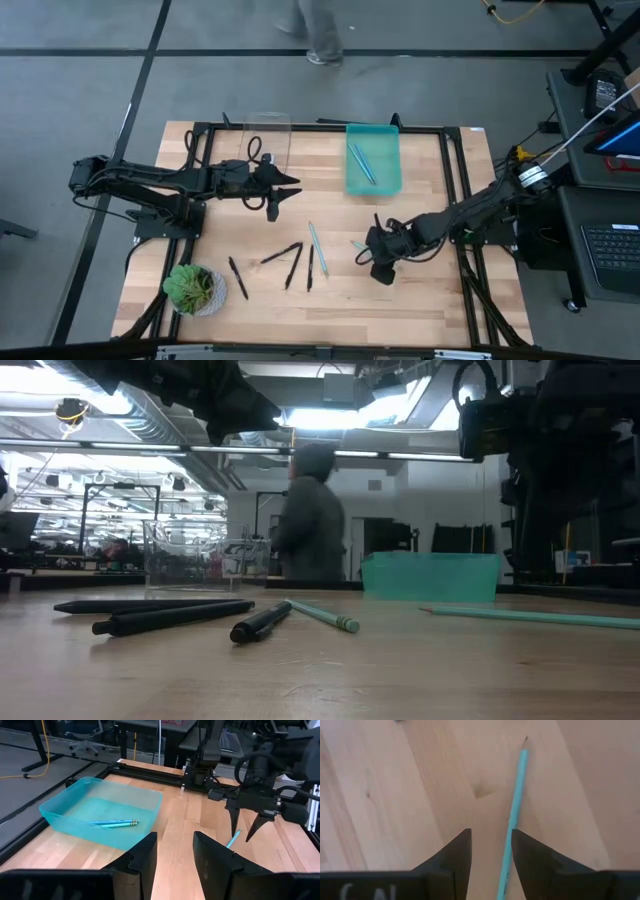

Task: Sort pens & pencils
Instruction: Put the blue pencil into the blue bin

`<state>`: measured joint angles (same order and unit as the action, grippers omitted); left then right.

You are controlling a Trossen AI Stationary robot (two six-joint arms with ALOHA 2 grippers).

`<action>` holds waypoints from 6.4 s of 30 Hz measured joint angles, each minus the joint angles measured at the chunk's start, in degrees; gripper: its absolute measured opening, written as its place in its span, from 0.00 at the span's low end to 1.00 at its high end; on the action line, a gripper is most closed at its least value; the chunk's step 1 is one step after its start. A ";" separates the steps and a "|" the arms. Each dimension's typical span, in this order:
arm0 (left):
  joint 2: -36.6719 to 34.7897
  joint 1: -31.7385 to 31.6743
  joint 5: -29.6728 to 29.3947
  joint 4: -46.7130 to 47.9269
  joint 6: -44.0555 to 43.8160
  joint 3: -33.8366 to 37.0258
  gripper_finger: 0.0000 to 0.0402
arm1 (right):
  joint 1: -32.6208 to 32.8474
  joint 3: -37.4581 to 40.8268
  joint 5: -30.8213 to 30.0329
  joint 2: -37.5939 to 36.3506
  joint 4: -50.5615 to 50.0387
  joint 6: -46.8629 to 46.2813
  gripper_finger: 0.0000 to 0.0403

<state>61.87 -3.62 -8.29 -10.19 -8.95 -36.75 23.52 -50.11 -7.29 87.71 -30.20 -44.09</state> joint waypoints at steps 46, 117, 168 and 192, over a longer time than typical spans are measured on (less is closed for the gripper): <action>0.00 0.01 0.00 -0.84 0.04 0.00 0.30 | -0.54 -0.74 1.04 13.39 -1.68 -4.20 0.04; 0.00 0.02 0.02 -0.51 -0.11 0.00 0.30 | -38.86 -0.83 -0.46 -18.79 8.95 20.25 0.43; -1.29 0.04 0.02 -0.55 -0.09 -0.02 0.30 | -8.04 -33.09 -6.11 34.45 4.01 -3.88 0.39; -1.23 0.07 0.04 0.99 -0.11 -0.02 0.30 | -9.25 -33.31 2.32 33.91 -13.49 10.93 0.39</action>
<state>60.63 -3.55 -8.25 -9.20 -9.06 -36.77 14.27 -83.42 -4.98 121.62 -43.69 -33.16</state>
